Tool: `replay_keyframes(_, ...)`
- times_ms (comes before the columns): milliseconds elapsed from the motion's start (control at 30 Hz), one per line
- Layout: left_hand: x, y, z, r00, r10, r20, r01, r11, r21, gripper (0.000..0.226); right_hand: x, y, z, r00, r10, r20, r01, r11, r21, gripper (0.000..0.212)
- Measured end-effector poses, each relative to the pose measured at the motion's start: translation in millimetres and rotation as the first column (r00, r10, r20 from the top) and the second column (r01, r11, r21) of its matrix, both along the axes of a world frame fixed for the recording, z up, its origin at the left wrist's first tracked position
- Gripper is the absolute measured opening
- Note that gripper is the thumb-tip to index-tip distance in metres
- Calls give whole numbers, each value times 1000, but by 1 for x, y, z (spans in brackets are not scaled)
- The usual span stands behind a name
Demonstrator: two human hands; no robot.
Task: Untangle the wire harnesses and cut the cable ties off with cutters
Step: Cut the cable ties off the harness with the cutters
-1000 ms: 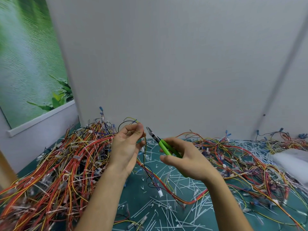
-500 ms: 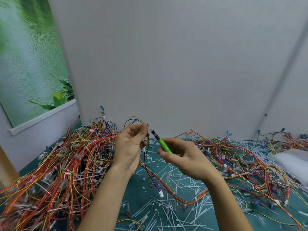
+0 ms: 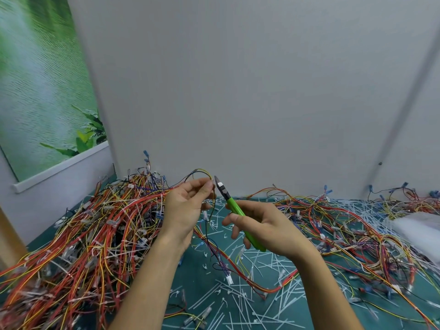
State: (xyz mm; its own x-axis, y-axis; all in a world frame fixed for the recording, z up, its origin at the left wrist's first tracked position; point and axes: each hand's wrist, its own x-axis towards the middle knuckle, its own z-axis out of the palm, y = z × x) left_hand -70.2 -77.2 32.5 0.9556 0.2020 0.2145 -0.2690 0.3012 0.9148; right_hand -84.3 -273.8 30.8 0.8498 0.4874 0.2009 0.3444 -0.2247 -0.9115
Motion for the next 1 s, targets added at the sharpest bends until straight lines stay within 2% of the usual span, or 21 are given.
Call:
replay_keyframes(233,3,-4,-5,988,104,112,-126,970,210,10,-3,5,0,999,-29,15,29,999,25,25)
replay_keyframes(333,3,-5,-7,985,110,132,-140,960,243,11,-1,7,-2,999,-45,18,44,999,23,24)
replay_keyframes(467,5,-4,-8,981,123,152,-160,952,262,7,-1,15,-4,996,-94,-10,94,995,26,37)
replay_keyframes(600,7,-2,-11,968,147,205,-212,916,340,8,-1,23,-9,991,-116,-66,120,991,60,39)
replay_keyframes(800,6,0,-10,950,129,283,-247,866,435,13,-4,29,-10,982,-179,52,179,984,4,21)
replay_keyframes(1000,3,-2,-8,944,131,302,-266,844,466,13,-6,37,-13,943,-282,176,295,954,-48,21)
